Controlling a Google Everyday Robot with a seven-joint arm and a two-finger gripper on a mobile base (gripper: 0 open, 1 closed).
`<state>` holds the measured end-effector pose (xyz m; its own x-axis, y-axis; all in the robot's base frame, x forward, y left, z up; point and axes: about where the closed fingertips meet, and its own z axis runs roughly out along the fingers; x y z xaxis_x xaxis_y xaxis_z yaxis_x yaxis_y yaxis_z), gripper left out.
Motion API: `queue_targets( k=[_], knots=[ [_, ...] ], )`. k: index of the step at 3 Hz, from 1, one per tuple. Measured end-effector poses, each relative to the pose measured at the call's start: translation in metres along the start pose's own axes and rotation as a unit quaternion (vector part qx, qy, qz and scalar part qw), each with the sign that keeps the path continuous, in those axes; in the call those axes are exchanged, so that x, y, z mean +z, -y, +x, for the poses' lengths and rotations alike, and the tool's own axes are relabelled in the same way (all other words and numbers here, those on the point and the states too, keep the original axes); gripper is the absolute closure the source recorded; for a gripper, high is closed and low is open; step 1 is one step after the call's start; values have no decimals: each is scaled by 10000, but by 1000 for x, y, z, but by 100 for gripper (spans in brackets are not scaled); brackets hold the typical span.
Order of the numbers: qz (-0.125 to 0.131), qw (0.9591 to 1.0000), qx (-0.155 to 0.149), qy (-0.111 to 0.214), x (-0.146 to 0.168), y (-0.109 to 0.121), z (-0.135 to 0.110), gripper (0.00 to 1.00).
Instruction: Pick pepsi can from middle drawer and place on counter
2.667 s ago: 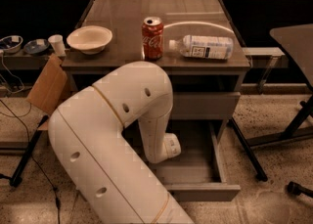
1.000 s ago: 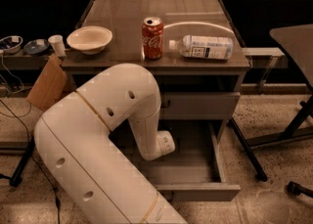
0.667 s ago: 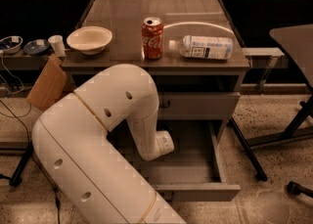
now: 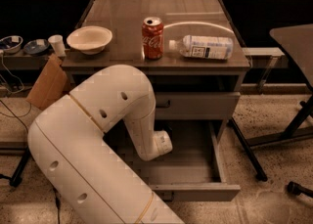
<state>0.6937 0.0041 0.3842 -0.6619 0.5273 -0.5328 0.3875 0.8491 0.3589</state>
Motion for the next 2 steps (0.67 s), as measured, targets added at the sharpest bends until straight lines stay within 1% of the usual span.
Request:
queue_targets(
  k=[2],
  knots=[
    [126, 9999, -85, 49, 1, -1, 1, 65]
  ],
)
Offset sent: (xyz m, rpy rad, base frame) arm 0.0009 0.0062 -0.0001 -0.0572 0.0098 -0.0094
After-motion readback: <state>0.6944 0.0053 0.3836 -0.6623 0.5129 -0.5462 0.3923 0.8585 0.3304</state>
